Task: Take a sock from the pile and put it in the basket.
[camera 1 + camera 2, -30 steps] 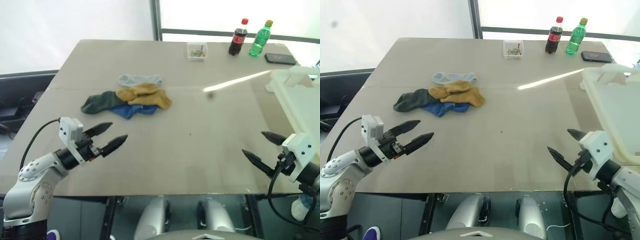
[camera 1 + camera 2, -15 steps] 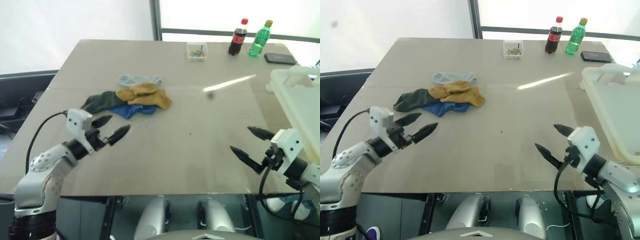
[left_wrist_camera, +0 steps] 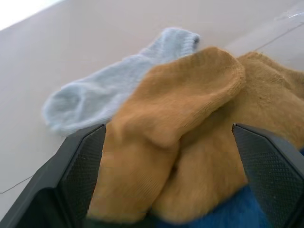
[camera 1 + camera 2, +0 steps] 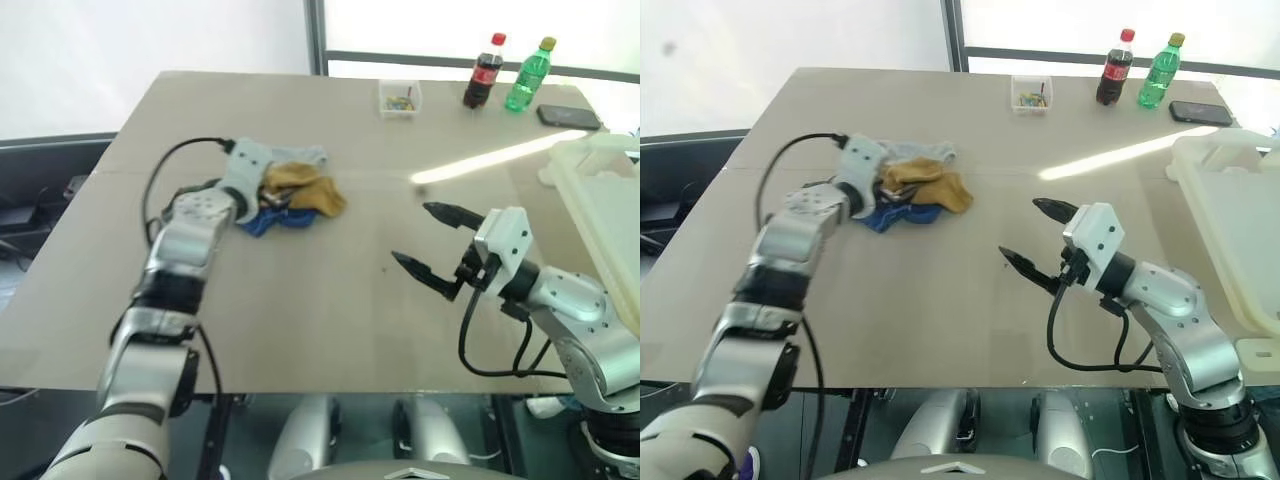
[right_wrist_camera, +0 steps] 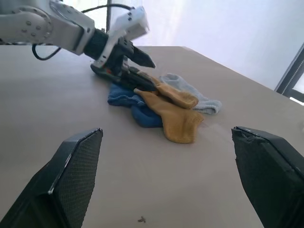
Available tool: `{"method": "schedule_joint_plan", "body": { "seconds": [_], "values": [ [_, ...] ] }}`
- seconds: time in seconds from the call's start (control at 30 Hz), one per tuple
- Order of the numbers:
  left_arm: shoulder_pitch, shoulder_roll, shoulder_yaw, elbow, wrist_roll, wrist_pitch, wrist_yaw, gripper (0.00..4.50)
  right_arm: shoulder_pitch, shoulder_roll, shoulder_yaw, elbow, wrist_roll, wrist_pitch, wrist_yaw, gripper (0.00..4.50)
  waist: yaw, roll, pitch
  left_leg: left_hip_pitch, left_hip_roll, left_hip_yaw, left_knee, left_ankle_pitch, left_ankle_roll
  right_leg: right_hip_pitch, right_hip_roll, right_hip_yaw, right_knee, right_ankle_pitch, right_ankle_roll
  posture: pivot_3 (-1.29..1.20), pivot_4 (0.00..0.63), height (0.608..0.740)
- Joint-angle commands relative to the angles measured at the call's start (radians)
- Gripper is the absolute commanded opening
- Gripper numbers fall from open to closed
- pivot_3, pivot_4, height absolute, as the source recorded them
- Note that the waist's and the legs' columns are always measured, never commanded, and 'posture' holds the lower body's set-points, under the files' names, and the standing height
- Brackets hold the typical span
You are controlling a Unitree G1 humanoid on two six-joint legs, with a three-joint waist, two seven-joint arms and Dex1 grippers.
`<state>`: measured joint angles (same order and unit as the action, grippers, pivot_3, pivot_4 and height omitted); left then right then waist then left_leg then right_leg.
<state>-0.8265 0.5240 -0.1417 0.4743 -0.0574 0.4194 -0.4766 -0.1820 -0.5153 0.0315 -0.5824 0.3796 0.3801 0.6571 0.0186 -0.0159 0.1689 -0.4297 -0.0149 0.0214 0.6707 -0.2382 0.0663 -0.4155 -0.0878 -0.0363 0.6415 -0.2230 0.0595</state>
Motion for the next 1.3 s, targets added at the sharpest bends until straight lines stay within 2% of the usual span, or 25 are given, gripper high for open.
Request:
{"method": "schedule_joint_plan", "body": {
  "seconds": [0.03, 0.23, 0.33, 0.4, 0.43, 0.6, 0.77, 0.93, 0.97, 1.3],
  "values": [
    [-0.065, -0.019, -0.021, 0.112, 0.064, -0.106, -0.004, 4.49, 0.017, -0.002, -0.015, -0.055, -0.011, -0.014, -0.027, 4.45, -0.004, -0.001, 0.001, -0.001, 0.000, 0.000, 0.000, 0.000, 0.000, -0.001, 0.000, 0.000, 0.000, 0.000, 0.000, 0.00, 0.150, 0.729],
    [-0.147, -0.064, -0.038, 0.289, 0.137, -0.206, 0.026, 4.49, 0.049, -0.004, -0.034, -0.090, -0.026, -0.003, -0.066, 4.45, -0.006, -0.002, 0.001, -0.001, 0.001, 0.000, 0.000, 0.000, 0.000, -0.003, 0.000, 0.001, 0.001, 0.000, 0.000, 0.00, 0.150, 0.729],
    [-0.171, -0.091, -0.032, 0.332, 0.150, -0.229, 0.026, 3.77, 0.052, -0.005, -0.034, -0.103, -0.026, 0.004, -0.079, 4.50, -0.005, -0.002, 0.001, -0.001, 0.000, 0.000, 0.001, -0.001, 0.002, -0.002, 0.000, 0.000, 0.001, 0.000, 0.001, 0.00, 0.150, 0.729],
    [-0.176, -0.100, -0.024, 0.338, 0.153, -0.236, 0.024, 3.00, 0.056, -0.009, -0.037, -0.111, -0.025, 0.008, -0.084, 4.50, -0.004, -0.002, 0.001, -0.001, 0.000, 0.000, 0.002, -0.001, 0.003, -0.002, 0.000, 0.000, 0.002, 0.001, 0.001, 0.00, 0.150, 0.729],
    [-0.174, -0.102, -0.018, 0.337, 0.152, -0.236, 0.023, 2.41, 0.058, -0.012, -0.038, -0.115, -0.025, 0.010, -0.086, 4.50, -0.005, -0.002, 0.001, -0.001, 0.000, 0.000, 0.002, -0.001, 0.002, -0.002, 0.000, 0.000, 0.002, 0.001, 0.002, 0.00, 0.150, 0.729],
    [-0.139, -0.094, 0.003, 0.278, 0.142, -0.216, 0.002, 0.03, 0.064, -0.023, -0.041, -0.123, -0.021, 0.019, -0.092, 4.50, -0.006, -0.002, 0.001, -0.001, 0.000, 0.000, 0.003, -0.001, 0.001, -0.002, 0.000, 0.000, 0.003, 0.001, 0.002, 0.00, 0.150, 0.729],
    [-0.091, -0.098, 0.051, 0.180, 0.099, -0.152, -0.008, 0.03, 0.067, -0.033, -0.034, -0.119, -0.025, 0.017, -0.083, 4.50, -0.006, -0.002, 0.001, -0.001, 0.001, 0.000, 0.003, 0.000, 0.001, -0.002, 0.000, 0.001, 0.003, 0.001, 0.001, 0.00, 0.150, 0.729],
    [-0.037, -0.093, 0.067, 0.043, 0.086, -0.074, -0.013, 1.53, 0.056, -0.038, -0.024, -0.108, -0.025, 0.016, -0.072, 4.50, -0.005, -0.002, 0.001, -0.001, 0.001, 0.000, 0.004, 0.000, 0.001, -0.002, 0.000, 0.001, 0.004, 0.001, 0.001, 0.00, 0.150, 0.729],
    [-0.026, -0.088, 0.064, 0.016, 0.091, -0.061, -0.017, 2.04, 0.052, -0.040, -0.024, -0.104, -0.025, 0.016, -0.069, 4.50, -0.005, -0.002, 0.001, -0.001, 0.001, 0.000, 0.004, 0.000, 0.001, -0.002, 0.000, 0.001, 0.004, 0.001, 0.001, 0.00, 0.150, 0.729],
    [0.025, -0.050, 0.060, -0.080, 0.157, -0.006, 0.053, 2.04, 0.030, -0.051, -0.022, -0.083, -0.022, 0.019, -0.047, 4.50, -0.005, -0.002, 0.001, -0.001, 0.001, 0.000, 0.006, 0.000, 0.001, -0.002, 0.000, 0.001, 0.005, 0.001, 0.001, 0.00, 0.150, 0.729]
  ]
}}
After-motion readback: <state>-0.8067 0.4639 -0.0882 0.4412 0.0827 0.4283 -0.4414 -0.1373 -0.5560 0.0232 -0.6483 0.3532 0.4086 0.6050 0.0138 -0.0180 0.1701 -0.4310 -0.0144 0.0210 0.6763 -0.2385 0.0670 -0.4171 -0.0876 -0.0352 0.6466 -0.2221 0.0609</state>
